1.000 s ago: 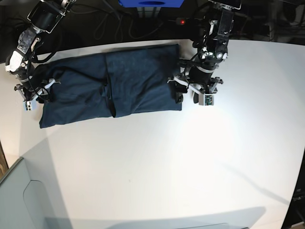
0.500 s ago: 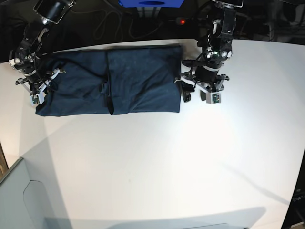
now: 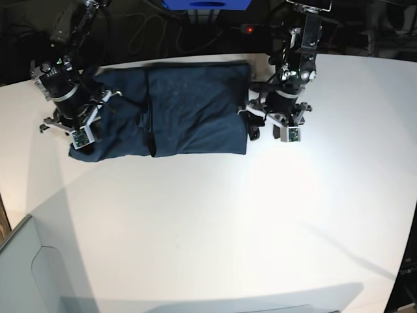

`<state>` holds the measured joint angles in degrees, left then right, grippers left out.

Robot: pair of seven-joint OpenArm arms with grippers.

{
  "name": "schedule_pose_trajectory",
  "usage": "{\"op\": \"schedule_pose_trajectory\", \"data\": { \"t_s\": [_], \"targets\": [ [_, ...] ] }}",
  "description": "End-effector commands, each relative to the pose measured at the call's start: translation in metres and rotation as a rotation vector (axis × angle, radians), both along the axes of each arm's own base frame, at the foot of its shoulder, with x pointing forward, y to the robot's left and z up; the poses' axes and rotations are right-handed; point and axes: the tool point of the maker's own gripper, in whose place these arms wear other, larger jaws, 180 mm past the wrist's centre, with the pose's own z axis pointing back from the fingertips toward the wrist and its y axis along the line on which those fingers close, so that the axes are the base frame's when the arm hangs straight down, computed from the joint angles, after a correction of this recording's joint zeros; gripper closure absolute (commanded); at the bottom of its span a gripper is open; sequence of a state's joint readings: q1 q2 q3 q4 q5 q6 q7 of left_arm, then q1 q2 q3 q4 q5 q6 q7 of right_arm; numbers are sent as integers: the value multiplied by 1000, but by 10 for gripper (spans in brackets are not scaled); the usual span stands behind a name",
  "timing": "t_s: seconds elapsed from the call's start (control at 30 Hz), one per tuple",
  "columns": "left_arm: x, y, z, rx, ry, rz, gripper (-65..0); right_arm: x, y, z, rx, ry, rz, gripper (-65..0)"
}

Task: Fold the T-shirt properly
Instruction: 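Grasp the bundle end with the right gripper and fold it over onto the left half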

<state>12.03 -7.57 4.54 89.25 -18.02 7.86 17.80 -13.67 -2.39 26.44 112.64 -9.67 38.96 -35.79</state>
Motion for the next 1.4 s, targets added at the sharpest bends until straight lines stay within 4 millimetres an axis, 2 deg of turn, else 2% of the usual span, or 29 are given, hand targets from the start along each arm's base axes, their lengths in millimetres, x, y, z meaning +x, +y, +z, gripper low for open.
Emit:
{"op": "schedule_pose_trajectory", "data": {
  "t_s": [0.0,0.13,0.27,0.4,0.53,0.73,0.87,1.0,1.13,1.2,1.37],
  "targets": [
    [0,-2,0,-7,5,-2,-363,2,16,12,9,-43,54,-1],
    [0,-2,0,-7,7,-4,-363,1,68,20,50,-63,200,-1],
    [0,-1,0,-1,8,-6,-363,0,112,24,94,-76,320,-1],
    [-4,1,-9,6,30,-4,-363,2,159,37,131,-113,456,-1],
    [-7,1,-15,4,48,-1,-363,2,188,36,158,-109,541,-1],
    [-7,0,-14,2,47,0,-363,-8,222,5,200,-15,638,-1],
    [-7,0,-14,4,47,-1,-363,-10,242,13,251,-47,690,-1],
    [-7,0,-14,4,47,-1,-363,-2,256,25,292,-82,692,-1],
    [-7,1,-14,5,47,-1,-363,3,272,16,328,-46,700,-1],
    [-6,1,-13,6,44,-2,-363,6,274,5,335,-15,704,-1],
    [-7,5,-11,7,41,5,-363,4,278,-1,379,-15,701,-1]
  ]
}}
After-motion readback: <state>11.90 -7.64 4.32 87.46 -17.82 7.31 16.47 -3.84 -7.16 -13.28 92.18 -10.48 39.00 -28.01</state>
